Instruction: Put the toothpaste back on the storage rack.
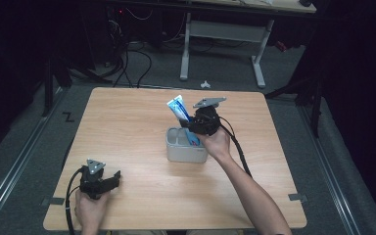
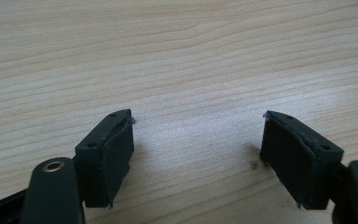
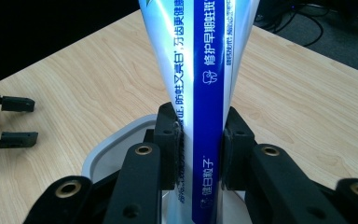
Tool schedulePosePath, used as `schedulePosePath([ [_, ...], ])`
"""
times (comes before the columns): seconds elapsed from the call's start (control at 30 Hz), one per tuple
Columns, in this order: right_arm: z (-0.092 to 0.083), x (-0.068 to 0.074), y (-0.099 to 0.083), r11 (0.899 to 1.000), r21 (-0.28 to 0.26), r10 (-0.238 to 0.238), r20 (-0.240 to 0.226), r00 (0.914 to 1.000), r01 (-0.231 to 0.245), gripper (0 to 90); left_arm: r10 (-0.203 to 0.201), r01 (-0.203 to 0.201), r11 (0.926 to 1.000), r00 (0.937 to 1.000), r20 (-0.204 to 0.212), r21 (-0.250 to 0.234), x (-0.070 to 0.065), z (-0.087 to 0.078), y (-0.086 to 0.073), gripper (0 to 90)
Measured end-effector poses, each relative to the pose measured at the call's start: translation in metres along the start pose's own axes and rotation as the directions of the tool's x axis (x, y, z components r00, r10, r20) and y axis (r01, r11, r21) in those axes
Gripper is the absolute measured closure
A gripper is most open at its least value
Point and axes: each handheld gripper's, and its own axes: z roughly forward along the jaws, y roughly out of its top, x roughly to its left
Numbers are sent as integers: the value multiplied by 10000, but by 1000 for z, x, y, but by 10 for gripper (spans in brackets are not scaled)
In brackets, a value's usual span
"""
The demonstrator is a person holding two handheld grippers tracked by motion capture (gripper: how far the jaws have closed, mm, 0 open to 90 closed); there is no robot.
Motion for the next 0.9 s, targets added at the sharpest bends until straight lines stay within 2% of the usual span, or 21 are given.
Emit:
schedulePosePath([
  [0.2, -1, 0, -4, 9999, 114, 2, 33, 10000, -3, 729, -2, 2, 10000, 10000, 2, -1, 0, 0, 0, 260],
  [0.23, -1, 0, -4, 9999, 136, -26, 41, 10000, 25, 728, 110, -111, 9999, 9999, -107, -47, 1, 0, 0, 259],
  [0.33, 0, 0, -5, 9998, 181, -34, 8, 10000, 34, 727, -2, 2, 10000, 10000, 1, -1, 0, 0, 0, 259],
  [0.37, 0, 0, -6, 9998, 195, -30, 2, 10000, 30, 727, 134, -135, 9999, 9999, -87, -67, 1, 0, 0, 260],
  [0.4, 0, 0, -6, 9997, 223, -33, 12, 10000, 33, 727, -1, 1, 10000, 10000, 0, -3, 0, 0, 0, 260],
  [0.43, 0, -1, -7, 9998, 207, -58, -6, 10000, 59, 726, 88, -89, 9999, 9999, -58, -52, 1, 0, 0, 260],
  [0.6, 0, -1, -10, 9996, 284, -9, -4, 10000, 9, 726, 12, -12, 10000, 10000, 5, -17, 0, 0, 0, 259],
  [0.9, 0, 3, -12, 9987, 427, -269, 14, 9996, 268, 724, -54, 54, 10000, 10000, 35, 32, -1, 0, 0, 260],
])
